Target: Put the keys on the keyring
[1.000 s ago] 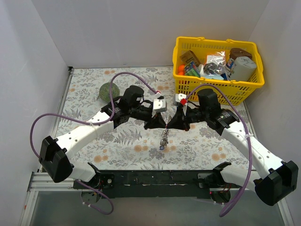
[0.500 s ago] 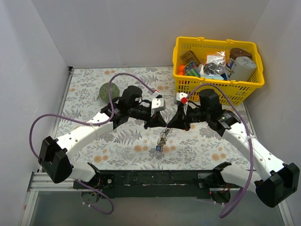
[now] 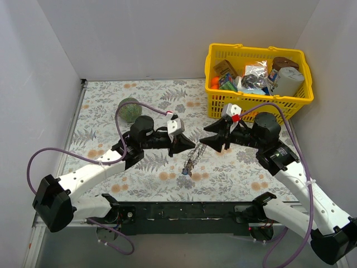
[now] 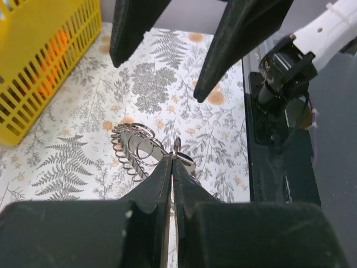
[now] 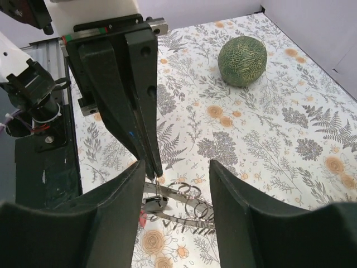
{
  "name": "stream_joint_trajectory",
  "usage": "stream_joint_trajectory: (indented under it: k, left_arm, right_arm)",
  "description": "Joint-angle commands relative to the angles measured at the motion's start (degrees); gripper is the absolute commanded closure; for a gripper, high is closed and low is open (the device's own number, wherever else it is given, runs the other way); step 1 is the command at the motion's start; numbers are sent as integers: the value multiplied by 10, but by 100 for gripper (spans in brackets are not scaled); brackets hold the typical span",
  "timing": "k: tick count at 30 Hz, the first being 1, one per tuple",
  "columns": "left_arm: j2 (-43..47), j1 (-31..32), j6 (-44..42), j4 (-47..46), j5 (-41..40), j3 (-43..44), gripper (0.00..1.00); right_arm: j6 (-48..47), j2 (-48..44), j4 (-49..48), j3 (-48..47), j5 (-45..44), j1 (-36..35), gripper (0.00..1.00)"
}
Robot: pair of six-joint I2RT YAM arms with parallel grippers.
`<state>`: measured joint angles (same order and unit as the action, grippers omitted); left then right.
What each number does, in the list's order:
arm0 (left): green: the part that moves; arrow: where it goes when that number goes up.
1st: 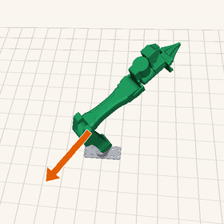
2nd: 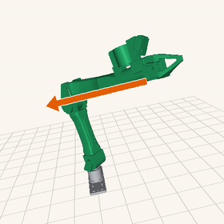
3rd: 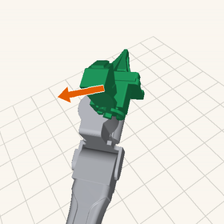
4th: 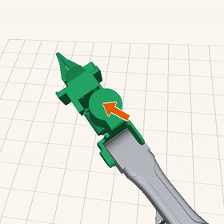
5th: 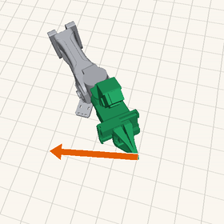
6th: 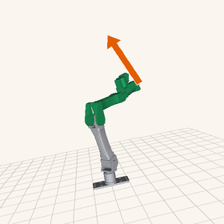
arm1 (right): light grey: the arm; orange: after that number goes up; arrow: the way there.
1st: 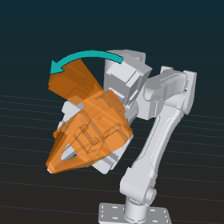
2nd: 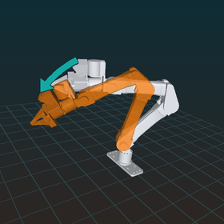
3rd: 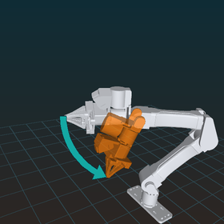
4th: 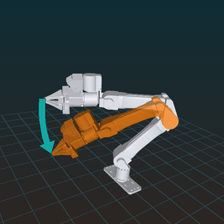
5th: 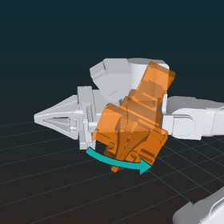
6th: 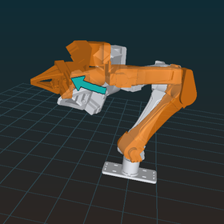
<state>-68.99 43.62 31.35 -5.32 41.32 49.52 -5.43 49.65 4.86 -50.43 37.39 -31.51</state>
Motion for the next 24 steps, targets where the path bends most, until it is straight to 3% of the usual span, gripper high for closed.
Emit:
stream_joint_trajectory:
  k: [1,7,13,24]
  left_arm:
    - [53,-2,78,-166,-53,-42,100]
    - [90,-4,148,-355,-85,-119,100]
    - [97,-7,199,-471,-72,-153,100]
    - [74,-10,242,-546,-27,-153,100]
  right_arm:
    - [17,-13,-43,10,-12,2,42]
    - [16,-24,-67,24,15,5,42]
    - [29,-32,-101,38,63,12,43]
    - [89,-40,-192,51,150,26,44]
